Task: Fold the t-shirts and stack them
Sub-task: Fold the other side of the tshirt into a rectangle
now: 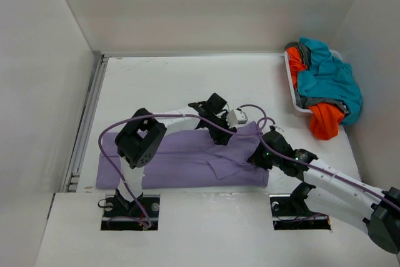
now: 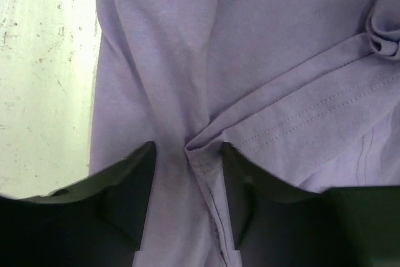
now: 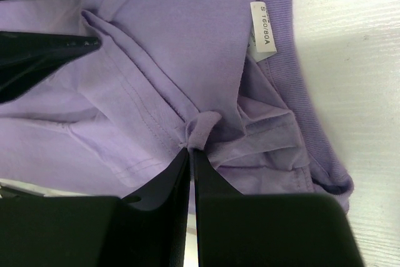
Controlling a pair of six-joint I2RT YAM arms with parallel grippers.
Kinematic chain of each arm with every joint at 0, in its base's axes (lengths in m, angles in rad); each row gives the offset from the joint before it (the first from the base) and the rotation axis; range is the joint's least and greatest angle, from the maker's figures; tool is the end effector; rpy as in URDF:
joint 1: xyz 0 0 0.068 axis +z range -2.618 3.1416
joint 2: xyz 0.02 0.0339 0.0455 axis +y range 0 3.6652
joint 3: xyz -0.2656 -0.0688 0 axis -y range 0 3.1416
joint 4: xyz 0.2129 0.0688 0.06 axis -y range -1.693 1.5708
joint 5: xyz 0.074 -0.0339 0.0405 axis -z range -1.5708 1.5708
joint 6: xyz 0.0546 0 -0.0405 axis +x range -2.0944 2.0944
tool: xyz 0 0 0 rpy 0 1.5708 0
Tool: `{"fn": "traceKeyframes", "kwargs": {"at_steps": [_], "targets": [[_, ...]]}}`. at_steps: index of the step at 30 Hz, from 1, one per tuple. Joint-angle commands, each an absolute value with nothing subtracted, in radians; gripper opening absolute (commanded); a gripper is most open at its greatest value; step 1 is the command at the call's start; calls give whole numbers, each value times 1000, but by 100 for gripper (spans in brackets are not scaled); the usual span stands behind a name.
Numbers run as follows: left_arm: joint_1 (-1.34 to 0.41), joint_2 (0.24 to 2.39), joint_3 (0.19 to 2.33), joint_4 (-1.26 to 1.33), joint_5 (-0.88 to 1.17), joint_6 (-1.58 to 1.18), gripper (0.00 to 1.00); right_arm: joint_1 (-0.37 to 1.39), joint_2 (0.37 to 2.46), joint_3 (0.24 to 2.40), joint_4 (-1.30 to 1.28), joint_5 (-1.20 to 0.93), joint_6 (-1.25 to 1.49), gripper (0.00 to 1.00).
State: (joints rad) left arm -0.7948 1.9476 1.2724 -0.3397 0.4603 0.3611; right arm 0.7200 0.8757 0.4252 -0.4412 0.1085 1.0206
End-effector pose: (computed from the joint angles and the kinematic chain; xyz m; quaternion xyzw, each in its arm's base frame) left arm 0.2533 -0.2927 0.1698 0.5639 0.7500 -0.2717 0.2137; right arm 0.1154 0.0933 0.1790 0.1588 0.9282 0.2213 0.2535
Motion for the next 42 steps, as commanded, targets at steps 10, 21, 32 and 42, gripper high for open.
{"fn": "traceKeyframes", "kwargs": {"at_steps": [10, 21, 32, 42], "targets": [[-828, 1878, 1224, -342, 483, 373, 8, 716, 859, 426, -413, 130, 1017, 8], [-820, 1833, 1238, -348, 465, 370, 19, 716, 859, 433, -422, 133, 1011, 8], [-837, 1890, 1236, -367, 495, 385, 17, 716, 856, 426, -423, 133, 1011, 8], [-846, 1899, 1244, -359, 477, 380, 0, 716, 841, 416, -429, 133, 1019, 8]]}}
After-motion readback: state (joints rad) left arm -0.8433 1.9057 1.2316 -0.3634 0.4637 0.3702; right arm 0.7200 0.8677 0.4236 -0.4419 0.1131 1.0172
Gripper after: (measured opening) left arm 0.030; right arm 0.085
